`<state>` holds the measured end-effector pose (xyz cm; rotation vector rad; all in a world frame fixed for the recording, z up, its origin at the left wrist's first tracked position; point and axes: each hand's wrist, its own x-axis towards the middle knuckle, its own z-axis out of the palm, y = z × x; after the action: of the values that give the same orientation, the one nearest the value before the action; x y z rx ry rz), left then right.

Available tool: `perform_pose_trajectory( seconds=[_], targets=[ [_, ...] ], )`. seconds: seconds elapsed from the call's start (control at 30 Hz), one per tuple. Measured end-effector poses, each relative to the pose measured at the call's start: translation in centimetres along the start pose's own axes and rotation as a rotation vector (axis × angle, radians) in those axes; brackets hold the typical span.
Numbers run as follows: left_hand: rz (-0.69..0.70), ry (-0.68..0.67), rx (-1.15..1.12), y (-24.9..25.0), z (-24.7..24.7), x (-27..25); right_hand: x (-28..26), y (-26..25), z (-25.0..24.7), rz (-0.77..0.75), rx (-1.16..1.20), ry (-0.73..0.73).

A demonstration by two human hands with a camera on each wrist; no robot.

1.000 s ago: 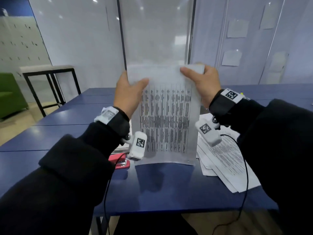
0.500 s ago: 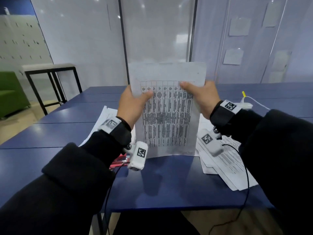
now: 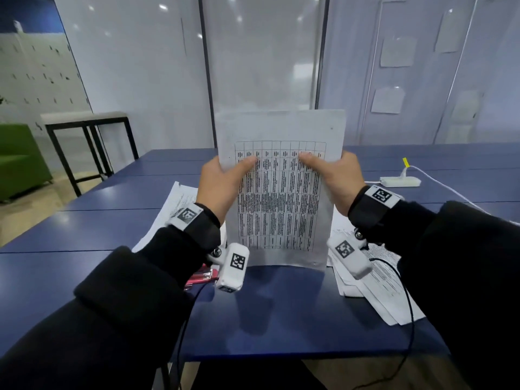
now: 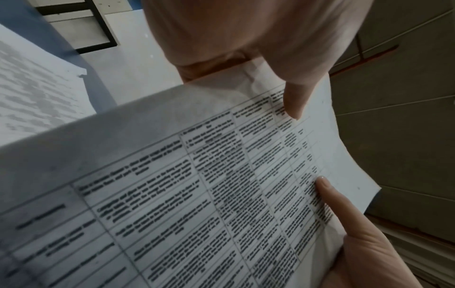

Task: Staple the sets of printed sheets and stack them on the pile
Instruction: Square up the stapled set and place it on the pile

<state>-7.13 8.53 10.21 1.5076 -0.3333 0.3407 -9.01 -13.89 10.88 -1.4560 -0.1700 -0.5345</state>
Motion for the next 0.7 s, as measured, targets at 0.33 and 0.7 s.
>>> perform_pose_trajectory(
  seconds=[0.33,0.7],
  targets=[
    [-0.051,-0.040,-0.031,-1.2,0.0,-0.6,-0.8,1.3,-0.6,0.049,0.029,0.018],
    [-0.052,-0.022,-0.013,-1.1,0.7,-0.8,-1.4,1.4,-0.8,0.039,0.028,0.035]
  ],
)
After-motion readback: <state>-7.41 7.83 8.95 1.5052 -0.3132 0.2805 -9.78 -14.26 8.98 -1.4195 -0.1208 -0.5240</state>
